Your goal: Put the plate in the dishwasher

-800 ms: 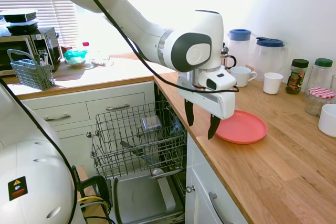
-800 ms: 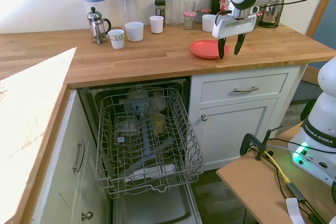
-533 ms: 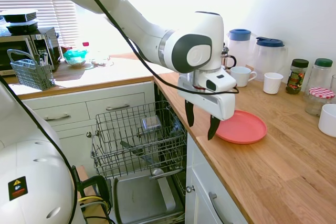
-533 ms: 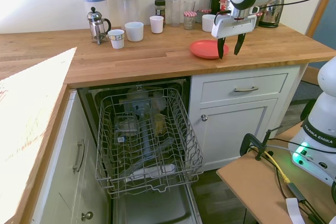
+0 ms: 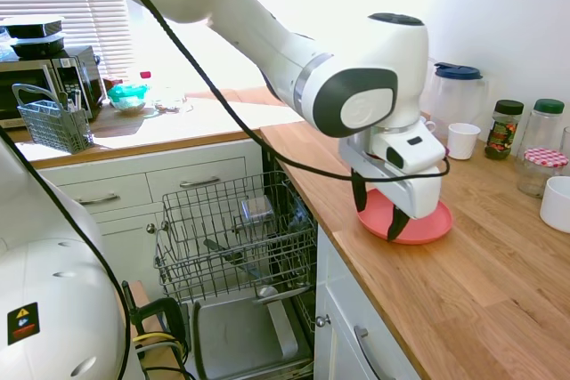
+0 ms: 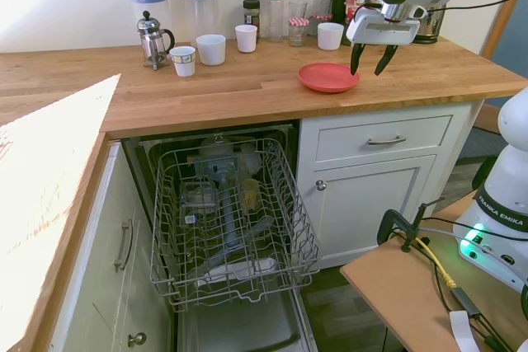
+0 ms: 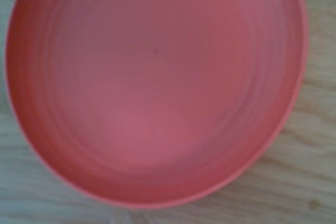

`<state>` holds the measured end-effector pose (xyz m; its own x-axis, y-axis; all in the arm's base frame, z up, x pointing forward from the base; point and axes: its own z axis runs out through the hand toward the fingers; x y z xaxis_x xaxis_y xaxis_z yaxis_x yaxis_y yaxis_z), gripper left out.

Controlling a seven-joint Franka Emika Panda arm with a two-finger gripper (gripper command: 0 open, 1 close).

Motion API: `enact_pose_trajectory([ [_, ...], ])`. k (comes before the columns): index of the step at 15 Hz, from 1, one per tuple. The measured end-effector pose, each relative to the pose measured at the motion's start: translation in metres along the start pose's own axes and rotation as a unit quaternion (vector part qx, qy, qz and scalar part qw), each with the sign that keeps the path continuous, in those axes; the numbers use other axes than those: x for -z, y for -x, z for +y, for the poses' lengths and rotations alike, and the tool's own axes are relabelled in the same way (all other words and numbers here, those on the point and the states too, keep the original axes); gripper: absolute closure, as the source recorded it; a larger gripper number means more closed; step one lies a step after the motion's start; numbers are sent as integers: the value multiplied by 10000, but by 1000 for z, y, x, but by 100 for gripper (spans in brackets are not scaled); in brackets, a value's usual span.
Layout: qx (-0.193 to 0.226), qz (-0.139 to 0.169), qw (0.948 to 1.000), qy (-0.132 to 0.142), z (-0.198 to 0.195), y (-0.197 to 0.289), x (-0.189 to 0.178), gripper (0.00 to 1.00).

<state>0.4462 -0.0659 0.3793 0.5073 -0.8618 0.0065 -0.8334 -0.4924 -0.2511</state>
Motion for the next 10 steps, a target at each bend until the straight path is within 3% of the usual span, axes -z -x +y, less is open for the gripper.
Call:
enact_pose_trajectory([
  [3,-270,-71,9986,-438,2,-16,-23,0],
  [4,-302,-91,9979,-562,-1,-18,-27,100],
  [6,-311,-155,9967,-727,-8,-21,-30,100],
  [10,-324,-192,9966,-727,-18,-29,-38,100],
])
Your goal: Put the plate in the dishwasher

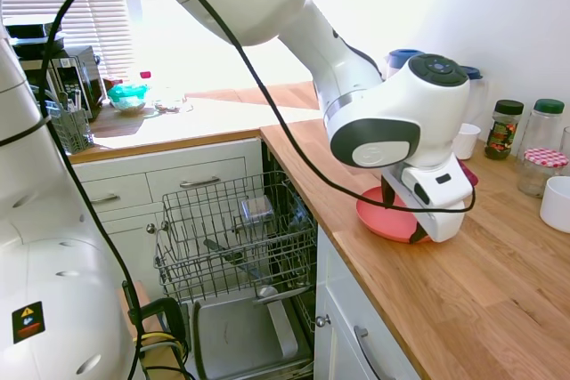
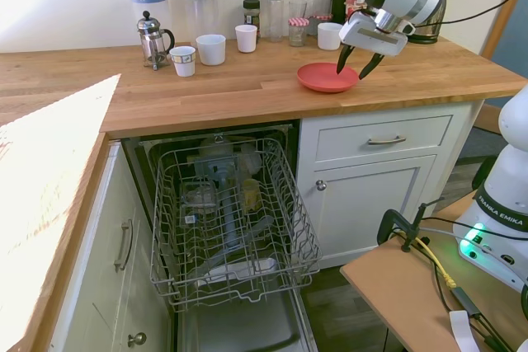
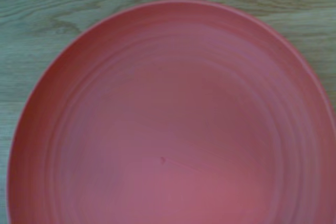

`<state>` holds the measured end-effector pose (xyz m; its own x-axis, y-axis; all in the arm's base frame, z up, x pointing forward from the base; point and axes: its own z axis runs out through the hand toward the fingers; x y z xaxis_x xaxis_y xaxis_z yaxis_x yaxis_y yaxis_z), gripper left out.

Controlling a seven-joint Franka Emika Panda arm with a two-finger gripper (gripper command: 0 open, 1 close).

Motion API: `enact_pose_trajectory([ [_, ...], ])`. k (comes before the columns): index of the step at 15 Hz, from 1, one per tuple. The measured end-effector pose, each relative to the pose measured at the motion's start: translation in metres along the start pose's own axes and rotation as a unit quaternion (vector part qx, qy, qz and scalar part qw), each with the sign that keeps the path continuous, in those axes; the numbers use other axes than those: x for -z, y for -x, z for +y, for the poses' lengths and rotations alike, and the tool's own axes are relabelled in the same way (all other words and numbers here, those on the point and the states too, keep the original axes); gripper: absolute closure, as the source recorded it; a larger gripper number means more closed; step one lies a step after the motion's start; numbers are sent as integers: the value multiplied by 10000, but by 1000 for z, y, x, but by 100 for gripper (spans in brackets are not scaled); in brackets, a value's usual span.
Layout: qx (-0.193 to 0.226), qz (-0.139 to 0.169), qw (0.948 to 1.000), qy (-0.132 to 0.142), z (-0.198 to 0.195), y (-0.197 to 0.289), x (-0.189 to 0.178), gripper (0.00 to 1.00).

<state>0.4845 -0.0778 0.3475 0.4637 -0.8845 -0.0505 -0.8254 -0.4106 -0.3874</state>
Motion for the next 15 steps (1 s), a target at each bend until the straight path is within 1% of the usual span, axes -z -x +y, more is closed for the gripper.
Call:
enact_pose_trajectory([
  [7,-180,-144,9997,98,2,-11,-20,100],
  [15,-230,-205,9995,22,-8,-23,-32,100],
])
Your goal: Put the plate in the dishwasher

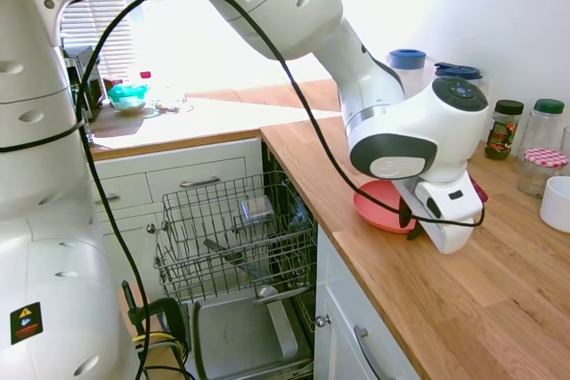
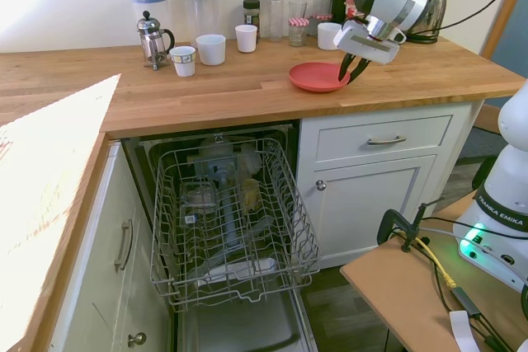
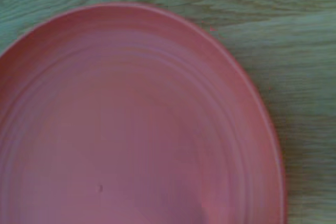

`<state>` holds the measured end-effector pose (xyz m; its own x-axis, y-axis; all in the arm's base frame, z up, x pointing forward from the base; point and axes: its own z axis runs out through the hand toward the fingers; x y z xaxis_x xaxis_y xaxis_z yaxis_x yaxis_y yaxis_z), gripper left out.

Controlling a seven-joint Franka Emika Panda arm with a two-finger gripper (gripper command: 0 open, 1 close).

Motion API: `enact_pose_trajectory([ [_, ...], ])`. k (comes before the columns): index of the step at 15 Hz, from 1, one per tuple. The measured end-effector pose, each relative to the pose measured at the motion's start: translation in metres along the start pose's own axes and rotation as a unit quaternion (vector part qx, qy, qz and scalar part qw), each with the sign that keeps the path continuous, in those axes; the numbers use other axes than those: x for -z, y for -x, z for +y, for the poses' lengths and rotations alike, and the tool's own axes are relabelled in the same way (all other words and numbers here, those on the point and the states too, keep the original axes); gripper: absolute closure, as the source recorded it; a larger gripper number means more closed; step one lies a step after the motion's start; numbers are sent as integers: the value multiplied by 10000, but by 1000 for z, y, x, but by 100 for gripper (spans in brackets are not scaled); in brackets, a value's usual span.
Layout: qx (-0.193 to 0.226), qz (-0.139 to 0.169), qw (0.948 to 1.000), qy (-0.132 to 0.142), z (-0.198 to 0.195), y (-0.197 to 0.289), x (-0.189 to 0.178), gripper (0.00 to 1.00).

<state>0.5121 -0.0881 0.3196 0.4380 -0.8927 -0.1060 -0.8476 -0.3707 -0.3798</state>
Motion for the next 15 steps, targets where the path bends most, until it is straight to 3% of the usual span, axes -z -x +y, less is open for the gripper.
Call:
enact_pose_trajectory([
  [7,46,-22,9999,-95,-12,3,0,100],
  [10,252,31,9996,-142,-20,11,7,100],
  [12,528,217,9983,-145,-35,23,28,100],
  [15,943,701,9931,-13,-67,57,86,100],
])
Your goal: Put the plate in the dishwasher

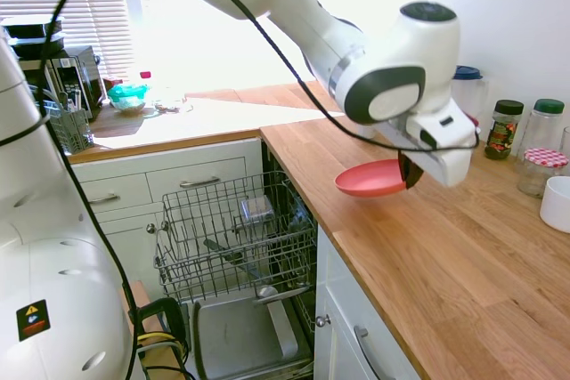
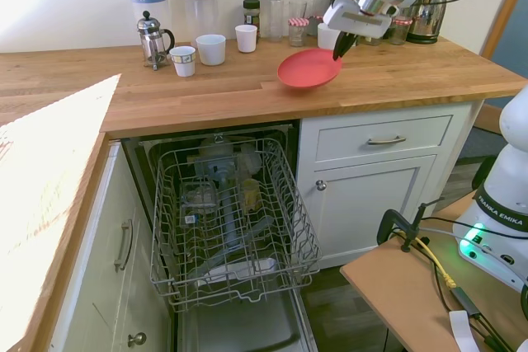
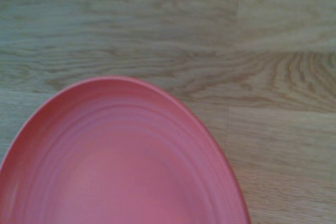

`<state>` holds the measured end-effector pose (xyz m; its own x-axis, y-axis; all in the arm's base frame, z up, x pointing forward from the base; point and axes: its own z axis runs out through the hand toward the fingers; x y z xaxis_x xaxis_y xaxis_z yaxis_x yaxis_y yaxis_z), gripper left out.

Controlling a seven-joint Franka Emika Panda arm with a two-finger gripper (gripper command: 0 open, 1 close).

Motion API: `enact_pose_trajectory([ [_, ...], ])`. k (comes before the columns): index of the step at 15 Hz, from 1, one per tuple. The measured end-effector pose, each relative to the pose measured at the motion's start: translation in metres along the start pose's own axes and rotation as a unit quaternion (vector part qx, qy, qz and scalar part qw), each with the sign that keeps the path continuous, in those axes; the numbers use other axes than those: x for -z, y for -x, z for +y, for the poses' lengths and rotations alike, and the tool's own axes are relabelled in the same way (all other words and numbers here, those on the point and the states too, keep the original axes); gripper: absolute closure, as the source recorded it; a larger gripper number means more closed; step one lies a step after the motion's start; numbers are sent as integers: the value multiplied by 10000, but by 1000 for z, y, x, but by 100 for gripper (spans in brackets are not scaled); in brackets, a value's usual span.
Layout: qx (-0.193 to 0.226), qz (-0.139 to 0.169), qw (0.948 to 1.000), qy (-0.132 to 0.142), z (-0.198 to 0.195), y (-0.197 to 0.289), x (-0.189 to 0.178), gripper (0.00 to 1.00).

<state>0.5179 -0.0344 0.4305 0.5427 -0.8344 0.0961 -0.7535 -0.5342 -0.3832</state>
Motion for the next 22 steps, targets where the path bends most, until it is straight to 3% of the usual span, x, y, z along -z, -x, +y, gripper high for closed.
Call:
enact_pose_trajectory([
  [2,416,379,9981,242,-40,30,54,100],
  [5,1226,930,9858,677,-117,120,114,100],
  [7,1806,1251,9707,973,-163,208,108,100],
  [10,2637,1697,9384,1451,-181,343,24,100],
  [12,3180,2113,9071,1772,-170,412,-26,100],
  [15,4040,2596,8514,2111,-146,496,-71,100],
  [18,4863,2932,7917,2255,-112,560,-117,100],
  [21,5604,3199,7245,2424,-90,613,-178,100],
  [22,5796,3248,7043,2501,-87,630,-195,100],
])
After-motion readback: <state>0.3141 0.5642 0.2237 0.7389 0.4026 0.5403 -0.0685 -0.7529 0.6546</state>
